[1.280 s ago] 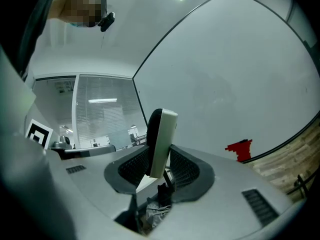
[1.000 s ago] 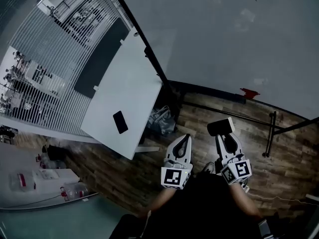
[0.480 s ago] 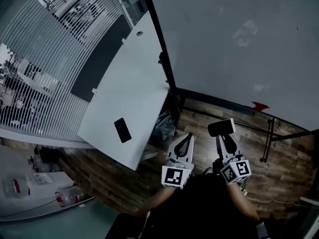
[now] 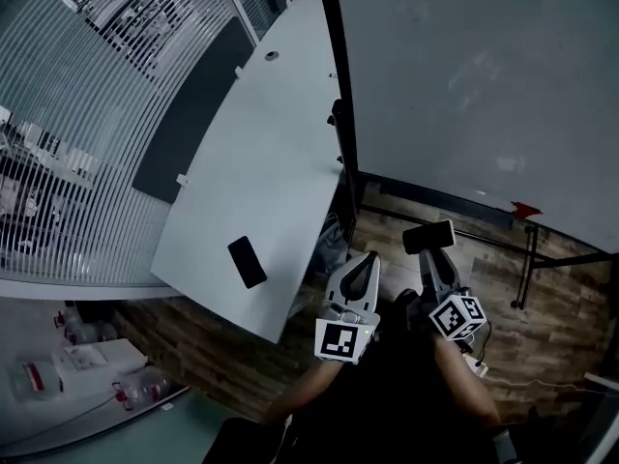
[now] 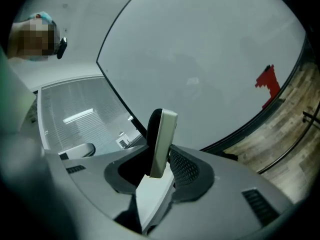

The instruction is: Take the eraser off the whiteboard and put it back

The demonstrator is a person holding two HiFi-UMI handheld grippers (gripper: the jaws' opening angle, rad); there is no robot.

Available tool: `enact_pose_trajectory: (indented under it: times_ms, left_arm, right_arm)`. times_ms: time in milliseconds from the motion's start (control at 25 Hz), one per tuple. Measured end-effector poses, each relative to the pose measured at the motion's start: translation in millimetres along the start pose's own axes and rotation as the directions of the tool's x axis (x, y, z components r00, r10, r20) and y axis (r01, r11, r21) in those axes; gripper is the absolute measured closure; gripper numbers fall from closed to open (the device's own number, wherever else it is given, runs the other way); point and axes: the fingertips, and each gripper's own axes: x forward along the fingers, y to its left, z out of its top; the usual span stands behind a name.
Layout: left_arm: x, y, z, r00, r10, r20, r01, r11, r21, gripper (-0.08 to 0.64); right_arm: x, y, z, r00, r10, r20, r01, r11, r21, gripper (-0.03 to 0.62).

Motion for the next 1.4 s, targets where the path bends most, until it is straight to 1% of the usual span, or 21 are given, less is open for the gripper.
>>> enact_pose_trajectory:
  times_ms: [120,200,360,560,640,760,920,1040,1160,1400]
  left_arm:
    - [2,14,-4,1.000,0.011,-0.016,-0.011,1.000,-0.014,0.554]
    - [7,21,-9,1.000,0.018,-0.023,-0.018,1.000,-0.015,0.554]
    - [20,33,-18,0.999,0.033,-0.032,-0.034,0.999,-0.027,0.554]
    - [40,45,-25,0.998,0.035,-0.047,-0.036,0.999,-0.025,0.554]
    - [48,49,-26,0.998,0.037,-0.047,-0.038,0.999,-0.021,0.554]
    - [57,56,-26,0.998,0.047,-0.049,-0.048,0.999,-0.021,0.554]
    - [65,62,-24,0.997,0.064,-0.048,-0.065,0.998,-0.017,0.554]
    - [69,67,-25,0.995,0.079,-0.055,-0.080,0.997,-0.024,0.554]
    - [71,71,-26,0.994,0.089,-0.060,-0.091,0.995,-0.028,0.554]
    - [76,78,-31,0.993,0.093,-0.073,-0.095,0.995,-0.018,0.554]
  right_arm:
    - [23,-10,-16,1.000,-0.007,-0.014,0.009,0.994,0.109,0.454]
    - [38,-19,-25,1.000,-0.016,-0.020,0.019,0.987,0.158,0.454]
    - [66,-37,-37,0.999,-0.034,-0.040,0.041,0.977,0.210,0.454]
    - [100,-53,-49,0.996,-0.039,-0.078,0.057,0.968,0.246,0.454]
    - [110,-63,-53,0.995,-0.052,-0.087,0.076,0.950,0.303,0.454]
    - [123,-75,-62,0.992,-0.072,-0.103,0.107,0.911,0.397,0.454]
    - [138,-86,-71,0.988,-0.082,-0.129,0.134,0.867,0.480,0.454]
    - [145,-94,-77,0.986,-0.093,-0.141,0.153,0.840,0.521,0.454]
    - [150,-101,-83,0.984,-0.104,-0.147,0.169,0.821,0.546,0.454]
    - [157,-112,-84,0.987,-0.125,-0.103,0.162,0.786,0.597,0.453]
